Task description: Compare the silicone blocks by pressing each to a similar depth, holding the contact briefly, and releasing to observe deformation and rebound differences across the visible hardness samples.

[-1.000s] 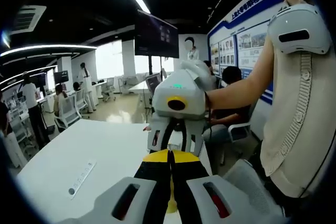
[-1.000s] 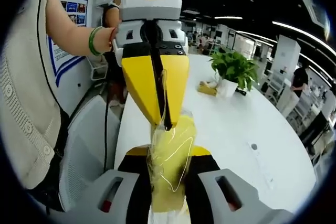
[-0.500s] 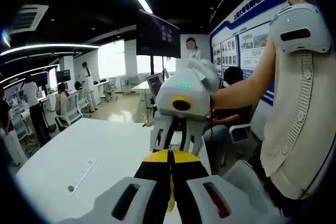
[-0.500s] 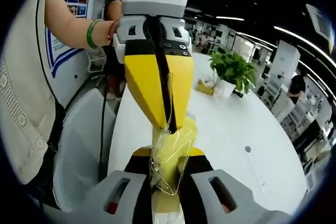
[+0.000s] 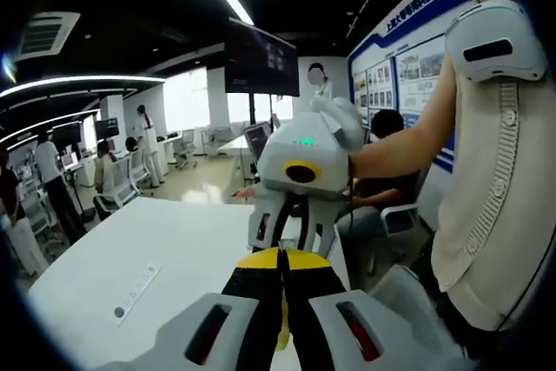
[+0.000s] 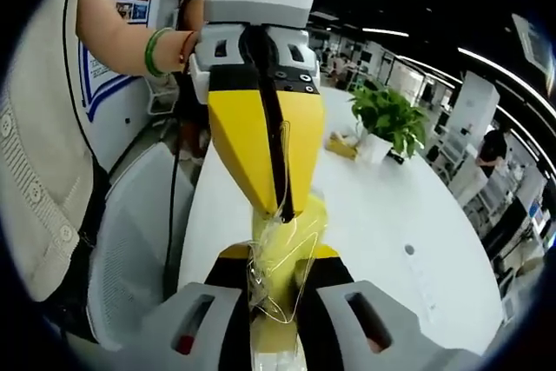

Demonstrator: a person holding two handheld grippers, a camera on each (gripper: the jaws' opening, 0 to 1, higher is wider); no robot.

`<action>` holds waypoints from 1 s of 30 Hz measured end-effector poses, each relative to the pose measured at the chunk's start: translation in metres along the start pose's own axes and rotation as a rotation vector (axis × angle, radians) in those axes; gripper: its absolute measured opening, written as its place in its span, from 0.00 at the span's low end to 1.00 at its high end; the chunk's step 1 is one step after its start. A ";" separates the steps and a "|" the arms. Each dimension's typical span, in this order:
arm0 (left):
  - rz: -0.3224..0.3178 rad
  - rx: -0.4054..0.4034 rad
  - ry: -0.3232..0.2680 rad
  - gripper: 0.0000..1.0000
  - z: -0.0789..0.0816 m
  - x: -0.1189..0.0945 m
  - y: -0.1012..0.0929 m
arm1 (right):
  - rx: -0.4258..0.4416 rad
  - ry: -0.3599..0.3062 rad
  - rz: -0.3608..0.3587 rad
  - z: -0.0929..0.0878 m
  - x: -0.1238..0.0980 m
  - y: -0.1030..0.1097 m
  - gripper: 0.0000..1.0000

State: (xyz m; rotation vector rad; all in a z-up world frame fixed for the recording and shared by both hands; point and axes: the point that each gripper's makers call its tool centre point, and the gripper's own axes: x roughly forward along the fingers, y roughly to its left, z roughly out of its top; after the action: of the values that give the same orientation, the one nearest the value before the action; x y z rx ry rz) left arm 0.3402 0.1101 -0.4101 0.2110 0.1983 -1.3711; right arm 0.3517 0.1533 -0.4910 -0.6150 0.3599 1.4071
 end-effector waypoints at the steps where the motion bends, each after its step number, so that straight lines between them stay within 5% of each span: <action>1: 0.001 0.001 0.001 0.00 0.000 0.000 0.000 | 0.002 0.002 0.001 0.000 0.000 0.000 0.07; 30: 0.014 0.005 -0.001 0.00 0.002 0.001 -0.001 | -0.038 -0.011 -0.029 0.001 -0.002 -0.003 0.07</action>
State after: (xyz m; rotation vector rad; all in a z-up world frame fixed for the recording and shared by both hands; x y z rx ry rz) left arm 0.3397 0.1083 -0.4087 0.2161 0.1925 -1.3577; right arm 0.3545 0.1518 -0.4881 -0.6404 0.3150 1.3915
